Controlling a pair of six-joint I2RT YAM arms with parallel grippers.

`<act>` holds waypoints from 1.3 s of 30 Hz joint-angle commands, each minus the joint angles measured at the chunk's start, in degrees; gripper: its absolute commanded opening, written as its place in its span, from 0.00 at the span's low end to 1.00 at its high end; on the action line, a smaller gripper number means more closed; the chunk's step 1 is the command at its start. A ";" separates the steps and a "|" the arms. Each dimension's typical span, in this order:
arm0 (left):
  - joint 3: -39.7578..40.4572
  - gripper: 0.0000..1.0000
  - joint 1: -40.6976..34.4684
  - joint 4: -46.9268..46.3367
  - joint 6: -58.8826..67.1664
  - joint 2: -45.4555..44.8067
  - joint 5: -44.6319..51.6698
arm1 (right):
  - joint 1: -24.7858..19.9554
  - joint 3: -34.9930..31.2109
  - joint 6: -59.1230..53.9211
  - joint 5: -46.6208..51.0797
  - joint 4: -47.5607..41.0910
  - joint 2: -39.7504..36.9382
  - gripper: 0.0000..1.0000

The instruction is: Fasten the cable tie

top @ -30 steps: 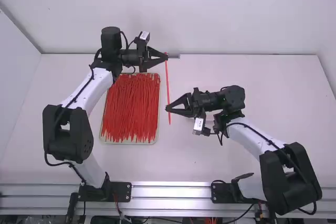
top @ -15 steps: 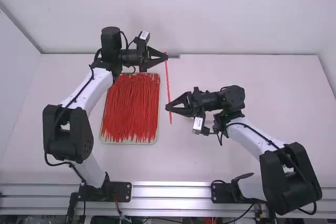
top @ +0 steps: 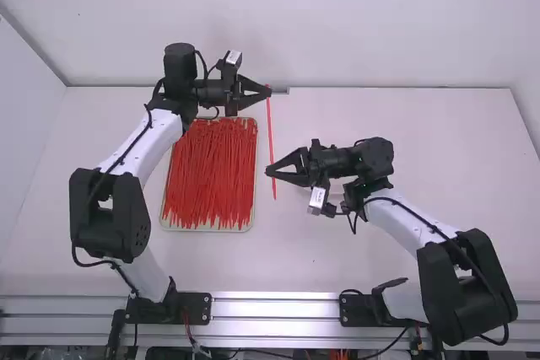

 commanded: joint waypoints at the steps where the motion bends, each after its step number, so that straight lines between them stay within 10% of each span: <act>1: -0.44 0.02 -0.37 0.20 1.33 -0.15 1.11 | 0.17 -0.24 3.56 0.39 0.15 -0.02 0.00; 9: -0.44 0.02 -0.55 0.17 2.91 -0.15 0.85 | 0.46 -0.35 27.06 0.85 -2.78 -0.02 0.00; 29: -0.44 0.02 -0.57 0.22 9.51 -0.15 1.31 | -1.14 -0.37 32.37 -3.87 -13.40 -0.02 0.00; 39: -0.44 0.02 -0.59 5.14 32.65 -0.15 -0.39 | -1.57 5.66 80.24 11.96 0.90 -0.02 0.00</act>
